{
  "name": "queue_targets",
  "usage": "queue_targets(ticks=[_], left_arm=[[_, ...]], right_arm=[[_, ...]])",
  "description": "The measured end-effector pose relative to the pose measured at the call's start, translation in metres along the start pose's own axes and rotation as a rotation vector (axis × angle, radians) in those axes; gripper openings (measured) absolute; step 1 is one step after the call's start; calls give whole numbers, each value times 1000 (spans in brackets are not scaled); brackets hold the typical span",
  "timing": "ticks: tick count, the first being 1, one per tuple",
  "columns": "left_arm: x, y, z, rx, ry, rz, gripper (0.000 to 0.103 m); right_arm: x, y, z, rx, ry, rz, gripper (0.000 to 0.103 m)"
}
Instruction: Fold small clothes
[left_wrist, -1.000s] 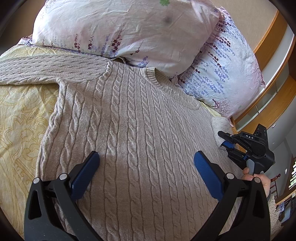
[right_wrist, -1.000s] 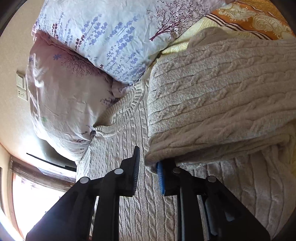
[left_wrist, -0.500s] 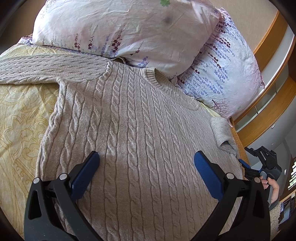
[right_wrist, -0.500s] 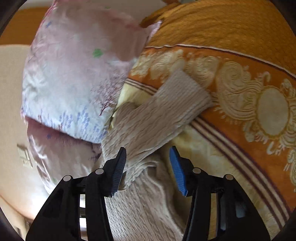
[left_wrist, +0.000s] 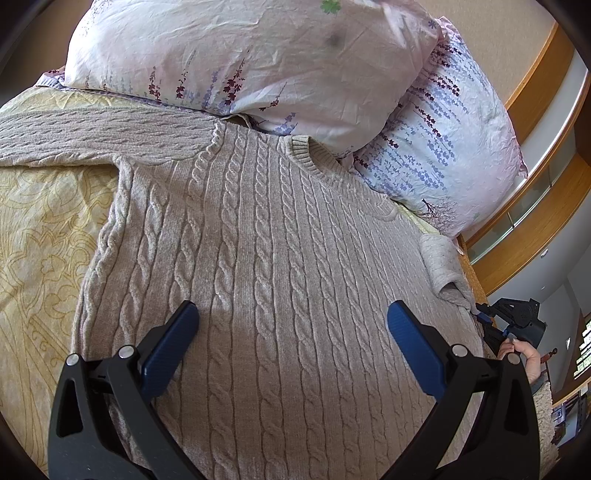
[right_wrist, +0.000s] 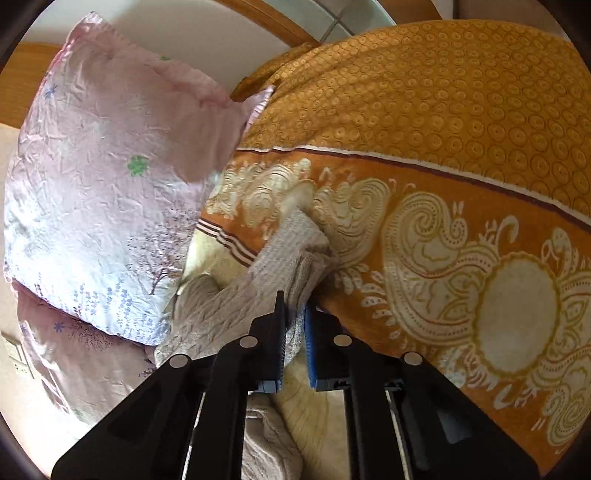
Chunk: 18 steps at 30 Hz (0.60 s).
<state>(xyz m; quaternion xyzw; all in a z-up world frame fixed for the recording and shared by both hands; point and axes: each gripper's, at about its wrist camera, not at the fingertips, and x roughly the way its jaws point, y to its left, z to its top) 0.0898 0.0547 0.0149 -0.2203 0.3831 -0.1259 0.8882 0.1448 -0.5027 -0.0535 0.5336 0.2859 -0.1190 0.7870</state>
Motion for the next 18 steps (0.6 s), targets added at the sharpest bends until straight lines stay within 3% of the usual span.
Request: queue_targets(ticks=[5, 12, 15, 18], left_arm=[[0, 0, 0, -1, -1, -1, 101], [0, 1, 0, -8, -4, -10, 101], [0, 2, 0, -12, -7, -13, 101], [-1, 2, 0, -15, -9, -17, 101]], right_arm=[[-16, 65, -11, -137, -1, 233, 9], [3, 179, -68, -341, 179, 535, 9], [30, 213, -108, -413, 298, 584, 9], [71, 230, -149, -457, 431, 560, 9]])
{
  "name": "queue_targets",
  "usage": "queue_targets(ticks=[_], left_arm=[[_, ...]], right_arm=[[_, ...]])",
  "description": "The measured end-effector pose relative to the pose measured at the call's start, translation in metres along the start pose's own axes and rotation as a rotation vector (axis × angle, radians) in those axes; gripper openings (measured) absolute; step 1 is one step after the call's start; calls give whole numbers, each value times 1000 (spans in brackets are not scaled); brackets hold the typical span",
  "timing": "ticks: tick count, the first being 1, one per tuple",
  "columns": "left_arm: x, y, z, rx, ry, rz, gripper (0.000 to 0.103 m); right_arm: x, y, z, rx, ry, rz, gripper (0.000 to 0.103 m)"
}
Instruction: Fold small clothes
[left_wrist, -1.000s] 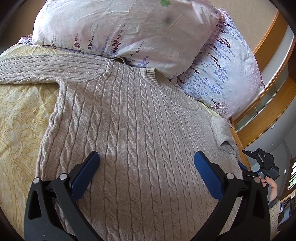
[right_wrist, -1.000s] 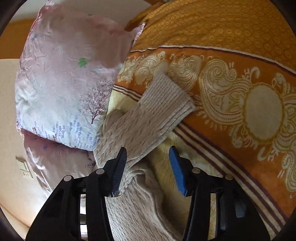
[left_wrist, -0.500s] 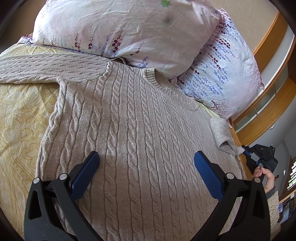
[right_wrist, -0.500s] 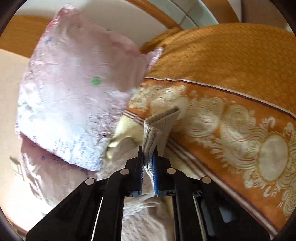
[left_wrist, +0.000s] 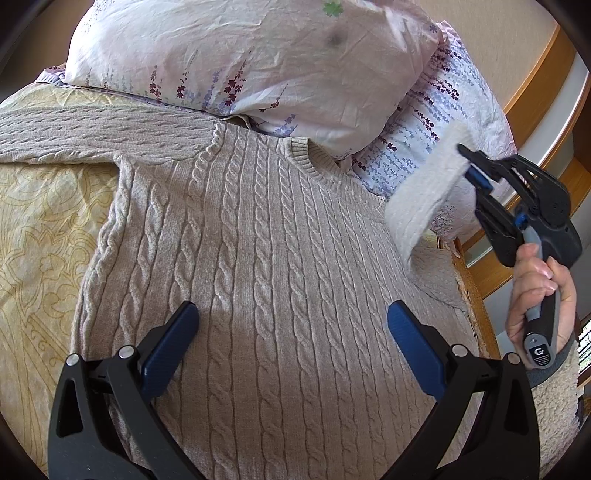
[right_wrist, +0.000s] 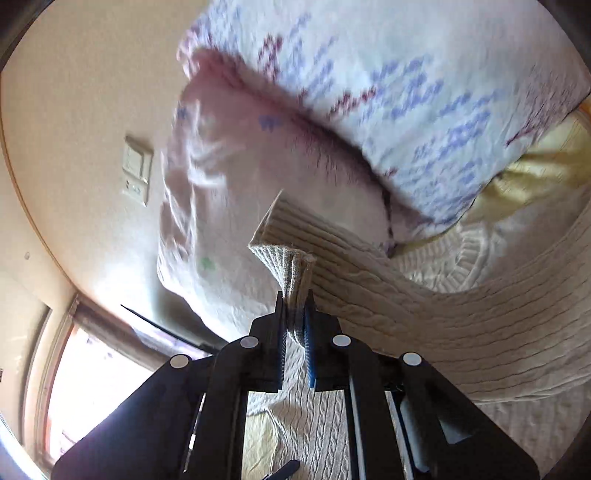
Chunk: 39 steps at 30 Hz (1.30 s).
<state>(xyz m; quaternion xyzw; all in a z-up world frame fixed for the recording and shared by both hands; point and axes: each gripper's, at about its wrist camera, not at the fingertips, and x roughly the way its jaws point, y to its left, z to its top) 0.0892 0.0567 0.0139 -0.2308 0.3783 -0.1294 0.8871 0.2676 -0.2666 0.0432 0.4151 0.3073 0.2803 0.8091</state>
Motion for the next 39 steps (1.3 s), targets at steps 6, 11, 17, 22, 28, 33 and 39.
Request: queue_targets(ticks=[6, 11, 17, 22, 28, 33, 39], left_arm=[[-1, 2, -1, -8, -5, -11, 101], [-1, 3, -1, -14, -7, -19, 101], [-2, 5, 0, -25, -13, -37, 101], [-4, 7, 1, -37, -21, -60, 101], [-48, 20, 0, -88, -253, -94, 101], [-85, 48, 33, -74, -282, 33, 101], [-91, 103, 64, -116, -219, 199, 101]], right_arm=[[83, -12, -37, -21, 234, -88, 9], [112, -9, -56, -77, 326, -151, 9], [130, -16, -68, -73, 399, -174, 9], [142, 2, -95, -123, 422, -186, 10], [144, 13, -113, -218, 449, -211, 12], [124, 37, -122, -222, 464, -75, 75], [75, 53, -131, -344, 359, -148, 102]])
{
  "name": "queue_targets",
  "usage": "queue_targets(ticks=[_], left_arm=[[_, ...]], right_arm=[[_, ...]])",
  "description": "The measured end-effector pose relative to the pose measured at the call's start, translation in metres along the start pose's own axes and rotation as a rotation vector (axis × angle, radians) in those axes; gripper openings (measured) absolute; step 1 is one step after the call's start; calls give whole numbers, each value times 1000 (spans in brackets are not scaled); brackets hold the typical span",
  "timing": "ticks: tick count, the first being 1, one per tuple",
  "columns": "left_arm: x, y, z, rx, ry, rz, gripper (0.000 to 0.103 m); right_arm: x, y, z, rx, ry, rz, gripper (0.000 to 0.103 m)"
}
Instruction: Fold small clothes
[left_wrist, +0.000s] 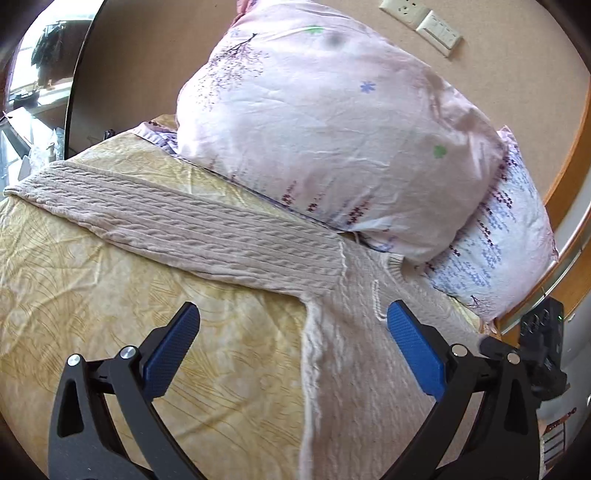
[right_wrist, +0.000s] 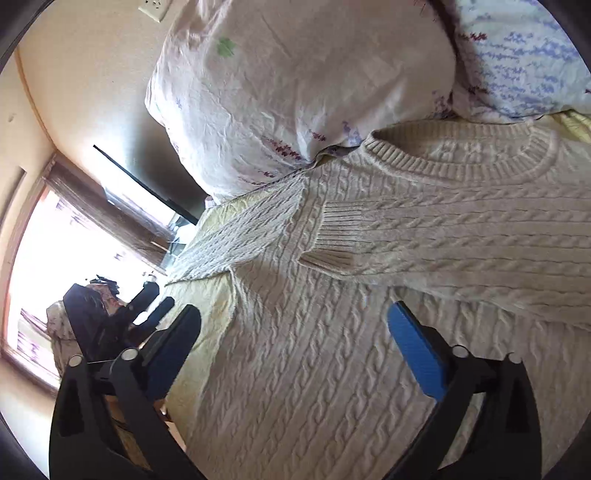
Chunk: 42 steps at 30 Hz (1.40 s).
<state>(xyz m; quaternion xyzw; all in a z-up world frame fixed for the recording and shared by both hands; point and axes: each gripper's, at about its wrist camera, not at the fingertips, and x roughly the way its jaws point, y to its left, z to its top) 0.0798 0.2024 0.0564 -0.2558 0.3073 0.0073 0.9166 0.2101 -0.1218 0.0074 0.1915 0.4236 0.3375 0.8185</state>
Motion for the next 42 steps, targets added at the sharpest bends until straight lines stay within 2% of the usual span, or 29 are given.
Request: queue_targets(ticks=[3, 5, 8, 10, 12, 17, 20, 22, 23, 25, 28, 35, 37, 38, 42], left_arm=[[9, 25, 10, -58, 48, 0, 101], [10, 41, 14, -119, 21, -23, 101], [16, 57, 21, -190, 52, 3, 101], [24, 70, 21, -290, 103, -11, 101], [33, 84, 18, -412, 158, -37, 100], [37, 104, 24, -557, 93, -43, 97], [40, 119, 32, -635, 51, -22, 88], [41, 132, 36, -687, 15, 1, 70], [41, 140, 36, -722, -6, 9, 64], [40, 155, 35, -789, -36, 22, 42], [40, 171, 32, -859, -62, 22, 25], [46, 168, 36, -829, -87, 51, 21], [51, 165, 37, -824, -86, 52, 12], [54, 165, 36, -828, -87, 38, 8], [53, 155, 40, -816, -131, -7, 7]], right_arm=[[-21, -3, -11, -62, -76, -127, 102], [-34, -11, -15, -88, -136, -161, 102], [-41, -30, -15, -36, -156, -51, 102], [-46, -42, -14, 28, -142, 34, 102], [-44, -50, -15, 71, -116, 65, 102], [-43, -55, -16, 103, -100, 86, 102], [-41, -53, -18, 90, -90, 85, 102], [-38, -52, -19, 80, -76, 82, 102], [-37, -51, -19, 75, -69, 82, 102], [-35, -49, -20, 60, -61, 82, 102], [-34, -44, -20, 27, -58, 73, 102], [-33, -37, -21, -6, -43, 74, 102], [-35, -35, -22, -16, -51, 69, 102], [-36, -35, -23, -20, -58, 67, 102], [-42, -32, -24, -34, -88, 80, 102]])
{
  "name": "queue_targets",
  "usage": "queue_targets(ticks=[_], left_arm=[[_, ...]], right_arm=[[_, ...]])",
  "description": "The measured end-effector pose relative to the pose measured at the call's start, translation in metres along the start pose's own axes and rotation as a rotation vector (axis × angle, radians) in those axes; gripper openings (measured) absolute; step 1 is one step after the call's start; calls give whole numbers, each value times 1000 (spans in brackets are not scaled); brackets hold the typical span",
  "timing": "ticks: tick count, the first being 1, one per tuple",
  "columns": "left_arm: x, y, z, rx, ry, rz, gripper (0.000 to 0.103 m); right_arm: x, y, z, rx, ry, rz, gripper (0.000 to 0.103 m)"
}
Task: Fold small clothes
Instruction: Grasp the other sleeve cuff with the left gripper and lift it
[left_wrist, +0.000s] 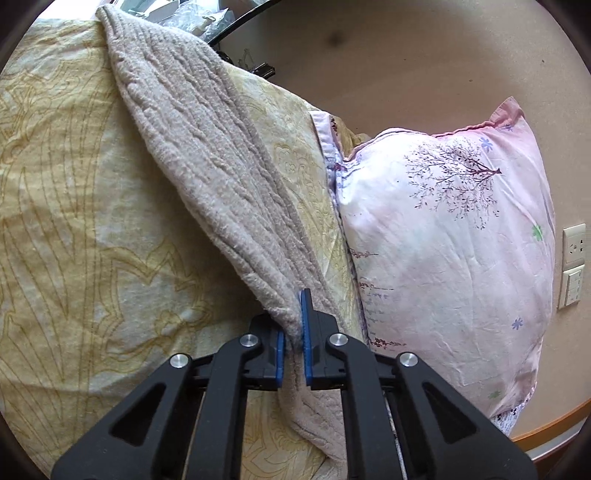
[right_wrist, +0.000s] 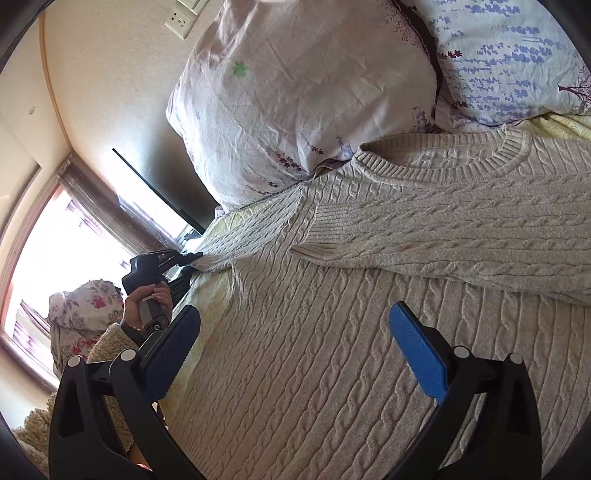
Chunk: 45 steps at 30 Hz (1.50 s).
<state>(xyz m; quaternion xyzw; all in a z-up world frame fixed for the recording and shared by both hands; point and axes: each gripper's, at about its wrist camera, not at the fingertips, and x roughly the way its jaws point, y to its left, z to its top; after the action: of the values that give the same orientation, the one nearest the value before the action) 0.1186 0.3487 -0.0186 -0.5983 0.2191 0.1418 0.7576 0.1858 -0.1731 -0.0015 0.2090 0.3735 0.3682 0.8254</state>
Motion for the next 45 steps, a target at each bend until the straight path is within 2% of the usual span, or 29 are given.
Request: queue_targets(ticks=[5, 7, 13, 18, 21, 25, 30, 32, 33, 34, 37, 45], left_arm=[[-6, -35, -10, 52, 13, -135, 7], [-7, -55, -21, 87, 34, -191, 7], [2, -115, -84, 203, 159, -341, 7], [20, -148, -150, 267, 287, -416, 7], [38, -155, -189, 309, 348, -396, 7], [65, -140, -232, 339, 392, -294, 7], [86, -116, -262, 326, 436, -213, 7], [87, -111, -267, 321, 451, -202, 13], [86, -110, -267, 315, 456, -201, 16], [85, -108, -265, 308, 462, -207, 24], [77, -104, -250, 252, 451, -228, 40], [62, -79, -177, 82, 279, -181, 42]], right_arm=[[-4, 7, -1, -24, -15, 22, 102], [-10, 13, -2, -51, -47, 19, 102], [-43, 26, -5, -134, -242, -34, 102], [-64, 7, 0, -36, -347, -85, 102], [-68, -6, 2, 40, -357, -77, 102], [-68, -12, 4, 71, -346, -73, 102], [-65, -7, 4, 48, -333, -82, 102], [-64, -8, 4, 53, -329, -85, 102], [-65, -9, 3, 59, -328, -87, 102], [-65, -10, 3, 65, -326, -88, 102], [-65, -14, 3, 86, -325, -91, 102], [-68, -8, 3, 69, -330, -85, 102]])
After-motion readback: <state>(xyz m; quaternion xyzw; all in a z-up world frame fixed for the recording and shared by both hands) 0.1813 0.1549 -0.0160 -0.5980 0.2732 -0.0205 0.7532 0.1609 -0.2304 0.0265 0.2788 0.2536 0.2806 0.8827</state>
